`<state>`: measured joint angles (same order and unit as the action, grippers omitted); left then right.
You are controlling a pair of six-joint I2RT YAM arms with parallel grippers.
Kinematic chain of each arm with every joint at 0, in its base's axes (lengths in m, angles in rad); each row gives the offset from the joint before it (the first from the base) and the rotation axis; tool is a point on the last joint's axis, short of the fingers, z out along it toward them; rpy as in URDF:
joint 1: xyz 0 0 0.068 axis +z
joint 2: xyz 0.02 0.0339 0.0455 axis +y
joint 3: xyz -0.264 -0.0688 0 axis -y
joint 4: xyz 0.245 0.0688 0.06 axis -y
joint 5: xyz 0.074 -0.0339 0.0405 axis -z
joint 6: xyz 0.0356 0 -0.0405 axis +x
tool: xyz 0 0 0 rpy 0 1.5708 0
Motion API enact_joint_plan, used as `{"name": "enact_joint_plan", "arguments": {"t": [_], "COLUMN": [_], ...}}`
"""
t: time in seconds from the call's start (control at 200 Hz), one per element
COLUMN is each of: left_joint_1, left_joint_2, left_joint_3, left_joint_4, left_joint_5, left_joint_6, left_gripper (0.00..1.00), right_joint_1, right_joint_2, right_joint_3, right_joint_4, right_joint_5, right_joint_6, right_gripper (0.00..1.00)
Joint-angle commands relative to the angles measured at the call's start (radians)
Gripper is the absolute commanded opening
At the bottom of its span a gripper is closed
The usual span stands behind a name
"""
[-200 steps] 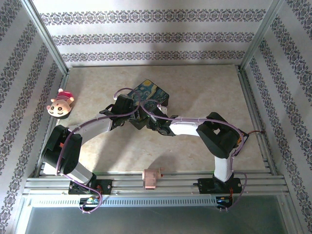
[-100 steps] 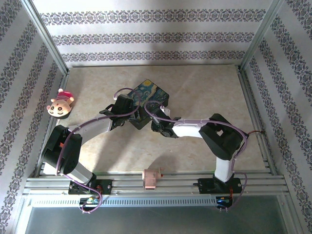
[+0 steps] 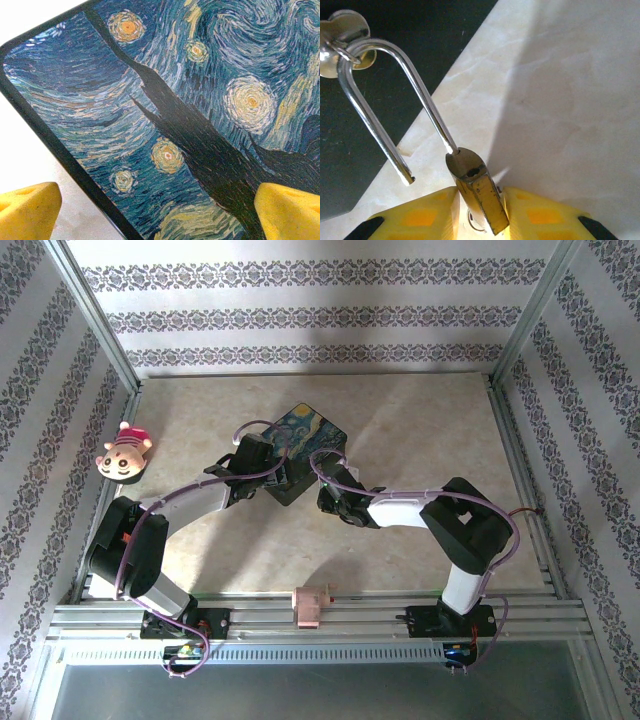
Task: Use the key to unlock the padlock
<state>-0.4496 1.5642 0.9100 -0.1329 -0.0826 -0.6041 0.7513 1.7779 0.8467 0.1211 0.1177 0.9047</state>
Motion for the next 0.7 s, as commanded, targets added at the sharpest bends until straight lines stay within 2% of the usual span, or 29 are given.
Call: {"name": "enact_joint_plan", "arguments": {"t": [0.0,0.12,0.35,0.695], "left_joint_1": [0.002,0.002,0.002,0.003], "left_joint_2": [0.017,0.016,0.011,0.007], "left_joint_3": [-0.012,-0.011,-0.013,-0.013], "left_joint_4": [-0.145,-0.147,-0.149,-0.155], "left_joint_5": [0.017,0.016,0.018,0.015], "left_joint_6": [0.013,0.013,0.01,0.018], "left_gripper": [0.99,0.99,0.99,0.99], "right_joint_1": [-0.012,-0.014,-0.019,-0.068], "right_joint_2": [-0.023,-0.026,-0.041,-0.007], "right_joint_3": [-0.025,-0.025,-0.044,-0.136], "right_joint_4": [0.032,0.049,0.081,0.358], "right_joint_5": [-0.025,-0.039,-0.062,-0.187], "right_joint_6": [-0.026,-0.048,-0.056,0.092], "right_gripper": [0.27,0.18,0.06,0.05]}}
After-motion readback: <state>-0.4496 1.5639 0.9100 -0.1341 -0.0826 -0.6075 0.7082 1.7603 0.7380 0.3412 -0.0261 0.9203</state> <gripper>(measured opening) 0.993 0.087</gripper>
